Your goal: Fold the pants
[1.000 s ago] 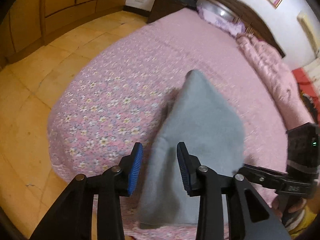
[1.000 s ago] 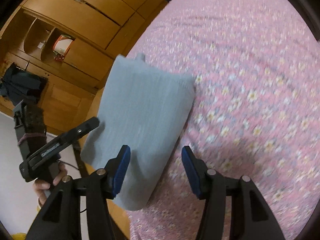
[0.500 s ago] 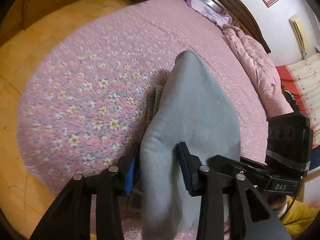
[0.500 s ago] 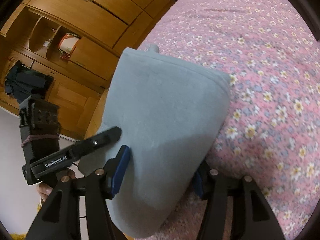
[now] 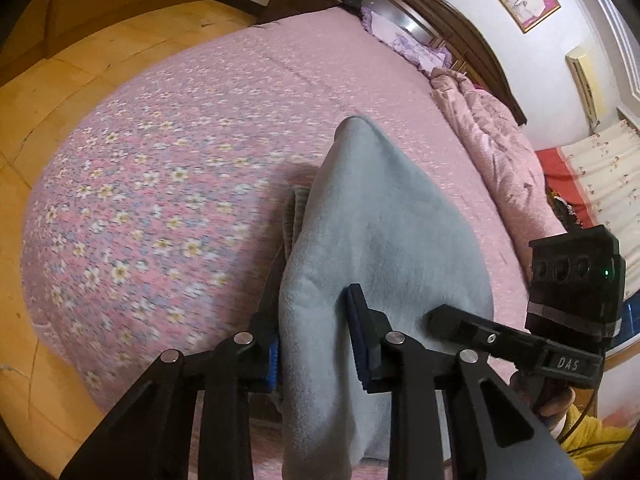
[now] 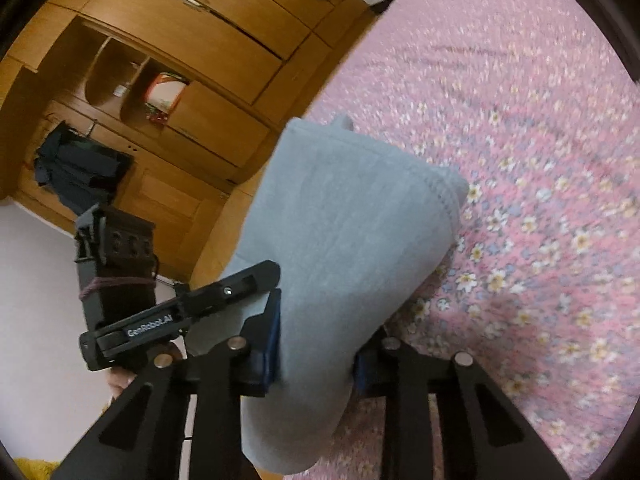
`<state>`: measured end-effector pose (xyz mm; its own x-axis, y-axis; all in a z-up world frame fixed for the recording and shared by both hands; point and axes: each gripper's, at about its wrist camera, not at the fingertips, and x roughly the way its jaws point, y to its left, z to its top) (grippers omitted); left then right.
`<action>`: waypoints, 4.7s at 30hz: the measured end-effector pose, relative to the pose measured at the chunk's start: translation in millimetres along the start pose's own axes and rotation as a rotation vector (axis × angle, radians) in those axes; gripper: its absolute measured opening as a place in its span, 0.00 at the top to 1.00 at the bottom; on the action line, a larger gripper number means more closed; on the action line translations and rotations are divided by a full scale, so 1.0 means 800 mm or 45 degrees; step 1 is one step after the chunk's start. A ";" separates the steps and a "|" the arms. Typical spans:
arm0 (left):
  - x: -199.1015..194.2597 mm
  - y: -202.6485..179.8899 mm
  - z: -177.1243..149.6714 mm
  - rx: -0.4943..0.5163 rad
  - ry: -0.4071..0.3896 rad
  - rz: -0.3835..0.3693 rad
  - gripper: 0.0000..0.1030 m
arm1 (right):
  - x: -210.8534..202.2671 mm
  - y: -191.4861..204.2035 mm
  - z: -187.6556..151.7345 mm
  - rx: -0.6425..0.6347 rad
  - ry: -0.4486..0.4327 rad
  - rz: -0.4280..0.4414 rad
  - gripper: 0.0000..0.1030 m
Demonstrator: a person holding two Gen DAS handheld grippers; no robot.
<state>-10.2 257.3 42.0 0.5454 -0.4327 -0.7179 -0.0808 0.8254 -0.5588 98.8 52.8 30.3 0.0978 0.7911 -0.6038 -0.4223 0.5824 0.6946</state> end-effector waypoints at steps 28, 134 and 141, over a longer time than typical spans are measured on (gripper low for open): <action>0.113 -0.244 -0.029 0.073 0.168 -0.217 0.81 | -0.292 -0.113 0.006 0.020 -0.111 -0.095 0.72; 0.132 -0.313 -0.213 0.667 0.148 0.466 0.28 | -0.341 -0.128 -0.206 0.101 -0.388 -1.045 0.11; 0.140 -0.308 -0.213 0.637 0.130 0.455 0.26 | -0.322 -0.160 -0.204 0.201 -0.338 -1.008 0.10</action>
<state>-71.2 -56.2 28.8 0.4719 -0.1102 -0.8747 0.1705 0.9848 -0.0321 -19.4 -255.8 33.0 0.5280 0.1455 -0.8367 -0.0115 0.9864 0.1643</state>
